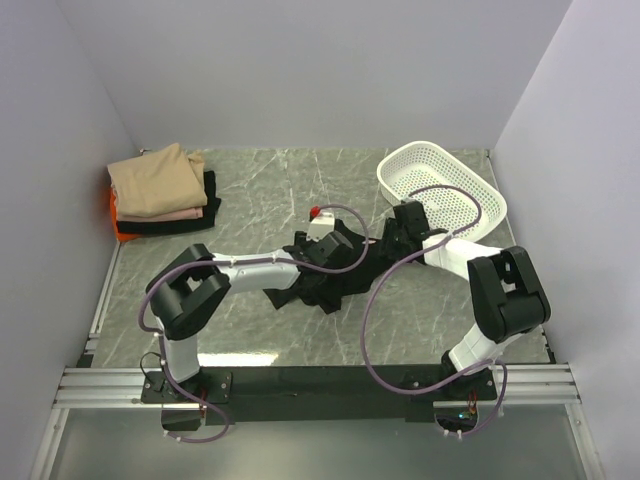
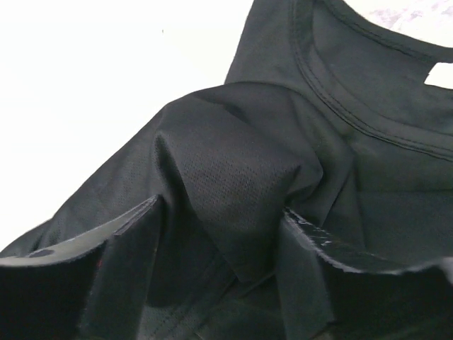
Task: Fold and stack the t-shirts
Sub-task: Flatten the tshirt out
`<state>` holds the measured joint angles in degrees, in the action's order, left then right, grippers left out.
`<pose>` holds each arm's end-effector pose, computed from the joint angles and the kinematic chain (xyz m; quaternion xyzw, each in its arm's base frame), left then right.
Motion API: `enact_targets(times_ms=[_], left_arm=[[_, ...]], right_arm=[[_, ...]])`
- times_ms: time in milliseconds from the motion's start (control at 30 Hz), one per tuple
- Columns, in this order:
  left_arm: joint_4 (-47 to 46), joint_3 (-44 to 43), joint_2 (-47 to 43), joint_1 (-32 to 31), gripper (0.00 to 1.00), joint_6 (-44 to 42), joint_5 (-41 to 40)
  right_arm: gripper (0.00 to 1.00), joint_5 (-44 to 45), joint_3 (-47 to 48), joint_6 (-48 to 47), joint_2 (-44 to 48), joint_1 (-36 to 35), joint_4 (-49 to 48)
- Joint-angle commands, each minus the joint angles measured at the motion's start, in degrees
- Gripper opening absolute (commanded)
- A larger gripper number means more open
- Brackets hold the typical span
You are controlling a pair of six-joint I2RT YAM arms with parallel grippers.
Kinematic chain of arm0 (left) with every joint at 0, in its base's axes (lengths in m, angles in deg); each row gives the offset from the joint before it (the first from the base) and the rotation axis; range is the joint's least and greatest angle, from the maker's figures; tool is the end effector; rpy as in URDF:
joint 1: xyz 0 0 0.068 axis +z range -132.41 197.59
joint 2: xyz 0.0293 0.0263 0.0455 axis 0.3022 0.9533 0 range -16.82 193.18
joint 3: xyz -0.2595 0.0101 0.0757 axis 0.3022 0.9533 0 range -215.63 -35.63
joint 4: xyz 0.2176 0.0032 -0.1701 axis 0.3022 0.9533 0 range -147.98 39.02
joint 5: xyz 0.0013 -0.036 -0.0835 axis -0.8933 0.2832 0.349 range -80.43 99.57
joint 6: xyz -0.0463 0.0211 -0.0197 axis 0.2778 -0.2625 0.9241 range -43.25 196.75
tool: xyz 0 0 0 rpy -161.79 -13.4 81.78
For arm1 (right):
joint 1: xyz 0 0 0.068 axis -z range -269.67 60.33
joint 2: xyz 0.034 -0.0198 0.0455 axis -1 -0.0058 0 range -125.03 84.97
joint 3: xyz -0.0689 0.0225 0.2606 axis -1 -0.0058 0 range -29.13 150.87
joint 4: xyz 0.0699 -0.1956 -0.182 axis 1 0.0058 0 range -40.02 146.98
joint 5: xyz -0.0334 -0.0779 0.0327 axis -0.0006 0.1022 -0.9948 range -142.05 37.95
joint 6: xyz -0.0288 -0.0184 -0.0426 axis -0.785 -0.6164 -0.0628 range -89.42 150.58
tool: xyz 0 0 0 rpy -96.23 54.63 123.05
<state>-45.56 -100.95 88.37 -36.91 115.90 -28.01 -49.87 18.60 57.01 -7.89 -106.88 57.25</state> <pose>0.2448 -0.3046 0.1635 0.0164 0.9018 -0.0146 0.4316 0.3127 0.0954 0.1447 0.0822 0.9429 0.1031 0.3058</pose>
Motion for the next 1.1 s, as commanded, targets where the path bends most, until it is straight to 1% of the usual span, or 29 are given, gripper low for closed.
enact_targets(times_ms=[0,33,67,133,167,233,267,333,367,433,467,500,533,567,600,700,767,867,1000,1033,1067], left_arm=[[-1.96,-1.21,0.54,1.41,0.61,-0.92,-1.44],[-2.31,-0.95,0.55,1.68,0.48,-1.01,-1.79],[-2.75,-0.6,0.28,1.94,0.33,-0.66,-2.31],[-3.28,0.63,-0.33,2.64,0.01,-0.22,-3.19],[-3.29,1.15,-1.2,3.43,0.01,0.04,-3.37],[-2.33,1.95,-2.61,4.05,0.01,0.13,-4.34],[-1.88,2.82,-4.88,4.49,0.0,0.39,-5.73],[-0.66,3.79,-7.61,5.98,0.0,0.39,-6.88],[0.66,4.75,-11.02,6.59,0.0,0.57,-8.02],[2.16,5.9,-14.73,8.53,0.0,0.75,-9.0],[3.3,7.21,-18.84,9.14,0.0,0.92,-9.26],[3.74,7.83,-21.05,10.37,0.01,0.92,-9.7],[4.27,8.54,-23.16,10.9,0.0,0.92,-9.79],[5.4,9.59,-27.19,11.43,0.01,0.83,-9.79],[6.2,9.94,-29.23,12.56,0.0,1.01,-9.88],[10.14,10.91,-36.18,14.41,0.0,1.89,-10.4],[11.91,11.09,-40.47,15.3,0.0,3.02,-10.84],[14.64,11.35,-45.14,17.06,0.0,3.91,-11.11],[15.44,12.85,-47.97,19.86,0.01,3.65,-10.85],[15.78,13.02,-47.88,20.39,0.01,3.65,-10.06],[16.48,13.2,-47.01,20.83,0.06,4.52,-9.36]], right_arm=[[0.49,0.29,0.7,0.46,-0.22,0.34,-0.15],[0.44,-0.24,0.62,0.28,-0.22,0.34,-0.06],[0.31,-0.42,0.62,0.2,-0.22,0.34,-0.06],[0.12,-0.86,0.88,-0.07,-0.39,0.42,-0.06],[0.0,-0.94,1.23,-0.24,-0.48,0.25,0.37],[0.0,-0.86,1.67,-0.51,-0.04,0.34,1.17],[0.0,-0.6,1.93,-0.6,0.57,0.34,2.04],[0.0,0.02,2.02,-0.6,4.08,0.25,2.83],[0.0,0.37,2.11,-0.68,5.66,0.34,4.23],[0.0,1.69,2.46,-0.95,11.28,0.34,5.99],[0.0,2.13,2.98,-1.03,13.38,0.34,7.92],[0.0,3.35,3.42,-1.12,17.67,0.25,9.07],[0.0,3.88,3.78,-1.38,19.97,0.16,10.21],[0.0,4.5,4.74,-1.56,22.26,0.25,12.14],[0.0,4.85,5.18,-1.65,26.46,0.16,13.11],[0.0,5.91,7.46,-2.18,33.59,0.16,16.98],[0.0,6.17,9.13,-2.7,36.33,0.07,19.7],[0.0,6.0,10.45,-3.23,40.2,-0.1,22.86],[0.0,5.39,9.15,-3.15,44.42,-0.19,24.11],[0.0,4.69,8.71,-2.8,44.78,-0.1,24.2],[0.0,3.03,7.13,-2.62,45.04,-0.02,23.85]])
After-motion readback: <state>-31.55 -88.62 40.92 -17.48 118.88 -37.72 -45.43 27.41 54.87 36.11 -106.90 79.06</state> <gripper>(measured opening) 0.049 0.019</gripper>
